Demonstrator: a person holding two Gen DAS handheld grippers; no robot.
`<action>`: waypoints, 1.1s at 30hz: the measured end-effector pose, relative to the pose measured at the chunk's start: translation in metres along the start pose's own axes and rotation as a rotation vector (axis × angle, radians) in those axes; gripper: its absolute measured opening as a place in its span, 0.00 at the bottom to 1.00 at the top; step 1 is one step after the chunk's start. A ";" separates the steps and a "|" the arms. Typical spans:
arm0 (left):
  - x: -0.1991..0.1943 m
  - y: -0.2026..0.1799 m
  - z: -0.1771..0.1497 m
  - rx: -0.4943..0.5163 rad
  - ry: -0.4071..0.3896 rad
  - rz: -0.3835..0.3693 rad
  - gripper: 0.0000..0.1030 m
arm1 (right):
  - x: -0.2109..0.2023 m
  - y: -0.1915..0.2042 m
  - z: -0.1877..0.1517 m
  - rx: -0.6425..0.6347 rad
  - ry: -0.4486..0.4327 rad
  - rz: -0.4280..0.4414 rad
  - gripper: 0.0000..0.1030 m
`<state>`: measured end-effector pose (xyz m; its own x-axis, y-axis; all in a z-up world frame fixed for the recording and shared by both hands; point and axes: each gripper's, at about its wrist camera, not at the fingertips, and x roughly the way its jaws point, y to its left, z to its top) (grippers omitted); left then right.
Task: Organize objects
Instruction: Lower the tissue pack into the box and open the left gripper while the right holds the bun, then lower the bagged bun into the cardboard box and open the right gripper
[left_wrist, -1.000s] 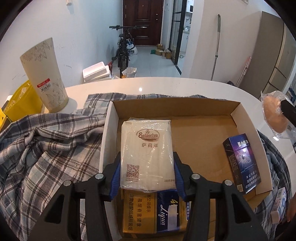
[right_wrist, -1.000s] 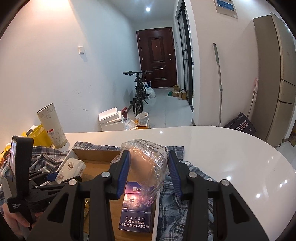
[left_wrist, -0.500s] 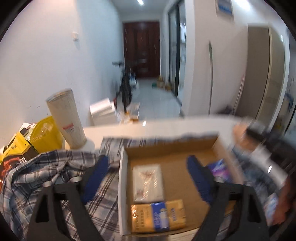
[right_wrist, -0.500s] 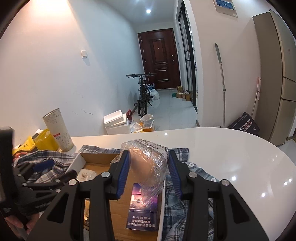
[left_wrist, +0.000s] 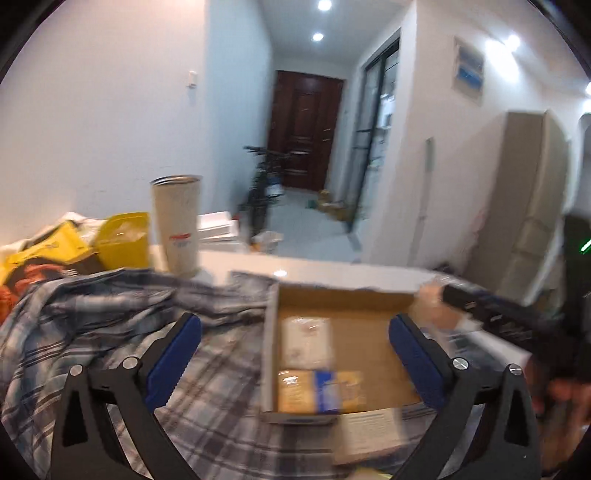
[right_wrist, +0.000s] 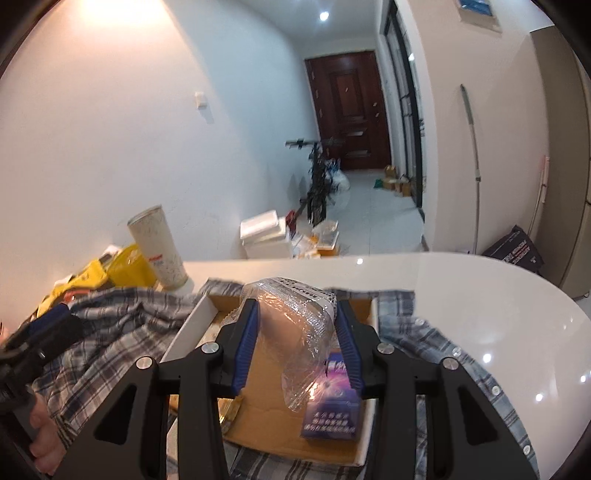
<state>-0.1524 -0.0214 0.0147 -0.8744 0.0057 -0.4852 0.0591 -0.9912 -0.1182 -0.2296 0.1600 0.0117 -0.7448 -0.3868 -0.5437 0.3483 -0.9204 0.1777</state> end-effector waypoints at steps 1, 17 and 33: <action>0.005 0.001 -0.004 0.005 0.007 0.012 1.00 | 0.005 0.004 -0.003 -0.004 0.020 0.012 0.40; -0.013 -0.008 -0.017 0.135 -0.066 0.023 1.00 | 0.054 0.018 -0.043 -0.074 0.220 0.022 0.40; 0.002 -0.004 -0.024 0.112 0.004 0.037 1.00 | 0.061 0.012 -0.044 -0.076 0.240 -0.010 0.42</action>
<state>-0.1431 -0.0141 -0.0068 -0.8705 -0.0308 -0.4911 0.0370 -0.9993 -0.0029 -0.2461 0.1277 -0.0554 -0.5948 -0.3448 -0.7261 0.3905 -0.9135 0.1139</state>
